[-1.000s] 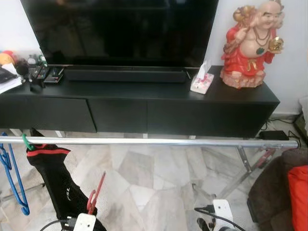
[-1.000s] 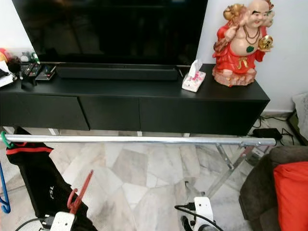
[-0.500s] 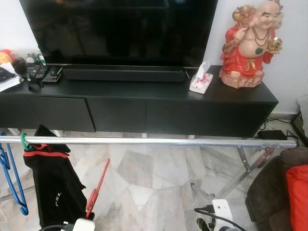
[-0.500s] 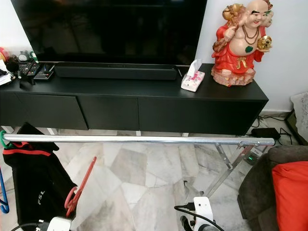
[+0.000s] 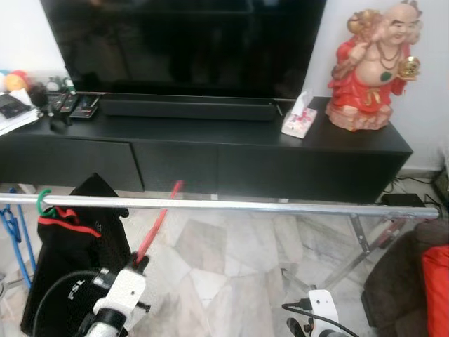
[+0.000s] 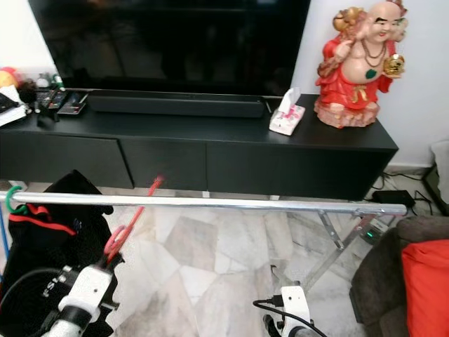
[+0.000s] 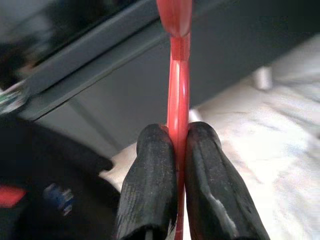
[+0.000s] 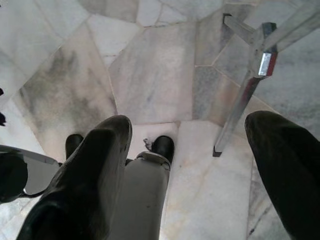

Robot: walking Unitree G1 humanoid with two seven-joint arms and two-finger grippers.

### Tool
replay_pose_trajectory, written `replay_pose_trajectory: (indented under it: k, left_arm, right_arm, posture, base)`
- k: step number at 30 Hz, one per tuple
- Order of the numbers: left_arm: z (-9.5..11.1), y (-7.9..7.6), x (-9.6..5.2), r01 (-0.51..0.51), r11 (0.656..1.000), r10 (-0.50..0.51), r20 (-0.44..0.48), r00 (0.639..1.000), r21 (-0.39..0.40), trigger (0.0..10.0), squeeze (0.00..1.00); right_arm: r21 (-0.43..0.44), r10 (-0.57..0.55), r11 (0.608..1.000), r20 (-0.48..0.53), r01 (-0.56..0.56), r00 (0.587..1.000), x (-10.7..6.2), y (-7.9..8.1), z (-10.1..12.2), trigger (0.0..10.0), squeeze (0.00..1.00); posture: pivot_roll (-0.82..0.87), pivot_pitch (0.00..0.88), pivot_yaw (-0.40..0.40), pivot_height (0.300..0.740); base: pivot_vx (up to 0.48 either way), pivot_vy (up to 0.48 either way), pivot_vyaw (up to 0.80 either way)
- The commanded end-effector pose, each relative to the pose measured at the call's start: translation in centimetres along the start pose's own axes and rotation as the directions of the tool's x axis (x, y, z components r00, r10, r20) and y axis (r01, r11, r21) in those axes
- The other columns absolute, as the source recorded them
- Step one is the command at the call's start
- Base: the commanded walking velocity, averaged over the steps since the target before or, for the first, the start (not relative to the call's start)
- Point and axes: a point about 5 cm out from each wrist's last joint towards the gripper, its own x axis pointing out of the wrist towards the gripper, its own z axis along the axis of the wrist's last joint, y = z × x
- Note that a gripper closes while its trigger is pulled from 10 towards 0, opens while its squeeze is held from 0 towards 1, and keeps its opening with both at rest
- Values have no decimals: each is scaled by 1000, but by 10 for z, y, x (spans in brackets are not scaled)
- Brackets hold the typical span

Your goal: Hang hanger

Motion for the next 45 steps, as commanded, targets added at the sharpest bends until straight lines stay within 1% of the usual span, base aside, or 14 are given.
replay_pose_trajectory:
  k: [1, 3, 5, 7, 11, 12, 14, 21, 26, 30, 38, 42, 44, 45]
  left_arm:
    - [0, -4, 0, 68, 997, -68, -18, 998, 22, 10000, 0]
    - [4, -1, 4, 85, 996, -85, -25, 996, 21, 10000, 0]
    - [6, 2, 6, 79, 997, -79, -24, 997, 18, 10000, 0]
    - [12, 8, 13, 63, 998, -63, -12, 998, 4, 10000, 0]
    - [19, 11, 19, 47, 999, -47, 5, 999, -7, 10000, 0]
    - [23, 12, 25, 39, 999, -39, 24, 999, -8, 10000, 0]
    - [27, 14, 29, 29, 1000, -29, 37, 999, -12, 10000, 0]
    - [34, 18, 39, 26, 1000, -26, 44, 999, -4, 10000, 0]
    - [38, 23, 50, 5, 1000, -5, 42, 999, 17, 10000, 0]
    - [45, 25, 58, -5, 1000, 5, 65, 998, 1, 10000, 0]
    - [51, 26, 64, -3, 1000, 3, 86, 996, 2, 10000, 0]
    - [49, 30, 67, -34, 999, 35, 60, 998, -16, 10000, 0]
    - [49, 34, 72, -69, 996, 71, 47, 996, -48, 10000, 0]
    - [49, 34, 72, -69, 996, 71, 47, 996, -48, 10000, 0]
  right_arm:
    - [-8, -5, 1000, 2, 5, 1000, 0, -1, 1, 10000, 0]
    - [-9, -6, 1000, 2, 6, 1000, 0, -1, 1, 10000, 0]
    - [-10, -6, 1000, 1, 6, 1000, 0, -1, 1, 10000, 0]
    - [-9, -6, 1000, 1, 6, 1000, 0, 0, 0, 10000, 0]
    - [-10, -8, 1000, 0, 8, 1000, 0, 0, 0, 10000, 0]
    - [-12, -12, 1000, 0, 12, 1000, 0, 0, 0, 10000, 0]
    - [-13, -16, 1000, 1, 16, 1000, 0, 0, 0, 10000, 0]
    - [-10, -16, 1000, 0, 16, 1000, 0, 0, -1, 10000, 0]
    - [-5, -21, 1000, 5, 22, 1000, 0, 0, -1, 10000, 0]
    - [0, -24, 1000, 8, 24, 1000, 0, 0, 0, 10000, 0]
    - [4, -25, 1000, 9, 25, 1000, 0, 0, 0, 10000, 0]
    - [3, -24, 1000, 8, 24, 1000, 0, 0, 0, 10000, 0]
    - [3, -24, 1000, 9, 24, 1000, 0, 0, 0, 10000, 0]
    - [3, -24, 1000, 9, 24, 1000, 0, 0, 0, 10000, 0]
  posture:
    - [40, 0, -27, 716]
    - [40, 0, -27, 716]
    - [39, 0, -24, 716]
    - [39, 0, -24, 716]
    - [35, 0, -22, 716]
    - [36, 0, -22, 716]
    - [33, 0, -21, 716]
    - [28, 0, -19, 716]
    - [26, 0, -17, 716]
    - [20, 0, -15, 716]
    - [19, 0, -14, 716]
    - [21, 0, -16, 716]
    - [19, 0, -14, 716]
    - [19, 0, -14, 716]
  base:
    - [0, 0, 0]
    - [0, 0, 0]
    - [0, 0, 0]
    - [0, 0, 0]
    - [0, 0, 0]
    - [0, 0, 0]
    - [0, 0, 0]
    - [0, 0, 0]
    - [0, 0, 0]
    - [0, 0, 0]
    - [0, 0, 0]
    - [0, 0, 0]
    - [0, 0, 0]
    - [0, 0, 0]
